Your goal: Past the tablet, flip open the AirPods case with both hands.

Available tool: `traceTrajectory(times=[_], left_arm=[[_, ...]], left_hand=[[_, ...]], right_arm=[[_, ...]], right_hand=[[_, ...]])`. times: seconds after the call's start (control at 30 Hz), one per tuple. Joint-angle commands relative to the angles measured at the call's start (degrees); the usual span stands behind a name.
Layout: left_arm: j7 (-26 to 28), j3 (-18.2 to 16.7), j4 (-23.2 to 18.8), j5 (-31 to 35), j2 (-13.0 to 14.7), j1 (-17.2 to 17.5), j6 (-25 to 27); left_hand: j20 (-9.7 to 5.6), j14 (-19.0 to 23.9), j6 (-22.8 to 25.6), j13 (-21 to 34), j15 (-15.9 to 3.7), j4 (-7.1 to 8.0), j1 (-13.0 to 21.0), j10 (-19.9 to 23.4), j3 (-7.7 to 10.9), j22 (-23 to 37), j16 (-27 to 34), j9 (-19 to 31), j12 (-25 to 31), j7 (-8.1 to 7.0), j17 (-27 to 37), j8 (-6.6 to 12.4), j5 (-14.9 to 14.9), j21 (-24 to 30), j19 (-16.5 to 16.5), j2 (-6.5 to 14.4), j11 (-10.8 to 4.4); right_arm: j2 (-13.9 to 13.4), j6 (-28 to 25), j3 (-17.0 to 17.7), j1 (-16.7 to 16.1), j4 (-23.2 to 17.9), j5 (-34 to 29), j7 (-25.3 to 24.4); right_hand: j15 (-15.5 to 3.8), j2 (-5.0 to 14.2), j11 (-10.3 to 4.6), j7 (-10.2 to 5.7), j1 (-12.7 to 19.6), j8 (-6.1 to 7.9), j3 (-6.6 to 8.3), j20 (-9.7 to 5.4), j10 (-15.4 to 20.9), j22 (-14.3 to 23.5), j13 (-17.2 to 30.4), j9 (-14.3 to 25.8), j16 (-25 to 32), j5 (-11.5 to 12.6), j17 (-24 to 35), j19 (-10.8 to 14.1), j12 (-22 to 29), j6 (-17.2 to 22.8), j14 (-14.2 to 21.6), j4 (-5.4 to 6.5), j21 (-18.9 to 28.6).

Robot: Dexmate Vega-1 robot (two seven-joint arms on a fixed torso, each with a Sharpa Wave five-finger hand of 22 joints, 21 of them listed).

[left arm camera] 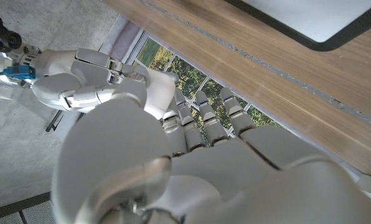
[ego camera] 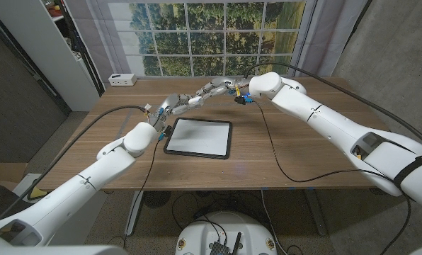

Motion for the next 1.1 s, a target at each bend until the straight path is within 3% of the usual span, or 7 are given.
traceTrajectory(times=[0.03,0.3,0.53,0.67,0.73,1.1], left_arm=[[0.4,0.1,-0.2,0.1,0.0,0.4,0.1],[1.2,0.1,-0.8,0.4,-0.1,1.1,0.4],[1.8,0.1,-1.1,0.6,-0.3,1.4,0.4],[2.3,0.1,-0.9,0.9,-0.6,1.5,-0.1],[2.6,0.1,-0.9,1.1,-0.7,1.7,-0.4],[6.1,-1.1,1.4,0.8,-3.3,3.1,-5.8]], left_hand=[[-0.09,-0.2,5.5,0.5,-3.38,0.04,1.4,0.0,-0.26,0.3,0.6,0.3,0.4,-5.02,0.1,0.34,0.0,0.4,-0.4,1.9,0.10],[-0.08,-0.2,5.5,1.1,-3.47,0.03,1.5,-0.1,-0.17,0.4,0.6,0.4,0.6,-5.11,0.2,0.33,-0.1,0.5,-0.4,2.0,-0.03],[-0.02,-0.2,5.5,1.5,-3.50,0.07,1.5,-0.1,-0.20,0.4,0.6,0.5,0.7,-5.03,0.3,0.30,-0.1,0.6,-0.5,1.8,-0.12],[-0.05,-0.2,5.6,1.7,-3.46,0.12,1.4,0.0,-0.22,0.4,0.6,0.4,0.8,-5.00,0.4,0.29,-0.1,0.6,-0.5,1.8,-0.18],[-0.07,-0.2,5.7,1.9,-3.46,0.08,1.5,0.0,-0.26,0.4,0.6,0.4,0.9,-5.06,0.4,0.26,-0.1,0.7,-0.5,1.7,-0.27],[0.04,0.5,7.0,2.9,-3.99,-1.22,3.2,0.8,-0.19,0.5,1.2,-0.1,1.5,-3.69,0.7,0.32,-0.1,0.9,-0.7,1.4,-0.80]], right_arm=[[0.0,0.1,0.0,0.3,0.3,0.3,0.2],[-0.3,0.0,0.1,0.5,0.2,0.7,1.1],[-0.7,-0.1,0.5,0.1,-0.2,1.3,1.2],[-0.9,-0.3,0.9,-0.3,-0.6,1.7,0.7],[-1.0,-0.3,1.1,-0.5,-0.6,2.0,0.7],[-1.4,-0.4,2.0,-1.3,-1.2,3.3,0.0]], right_hand=[[-7.29,1.98,-0.37,-2.81,-3.7,0.81,-0.78,-1.04,1.1,0.1,0.3,0.8,0.4,-0.2,0.5,-0.2,0.5,4.9,0.6,2.55,-0.1],[-7.53,2.65,-0.67,-2.40,-6.4,0.81,-1.47,-1.47,1.4,0.2,0.5,1.0,0.6,-0.2,0.6,-0.5,0.5,5.6,0.8,4.40,-0.1],[-7.47,2.64,-0.51,-2.02,-7.7,1.04,-1.74,-1.34,2.4,0.2,0.6,1.1,0.7,-0.2,0.5,-0.4,0.7,6.9,1.4,5.08,-0.1],[-7.44,2.62,-0.22,-1.52,-8.1,1.63,-1.61,-1.22,4.1,0.2,0.7,1.6,1.1,-0.1,0.3,0.2,1.2,8.6,2.9,5.04,0.1],[-7.56,2.62,-0.12,-0.43,-8.3,1.98,-1.55,-1.29,4.4,0.1,0.7,2.0,1.2,-0.1,0.2,0.6,1.2,9.3,3.4,4.97,0.2],[-7.41,2.57,0.00,-0.60,-8.5,2.57,-1.44,-1.22,5.7,0.1,0.8,3.1,1.3,-0.2,0.1,1.2,1.5,10.1,4.4,4.72,0.3]])
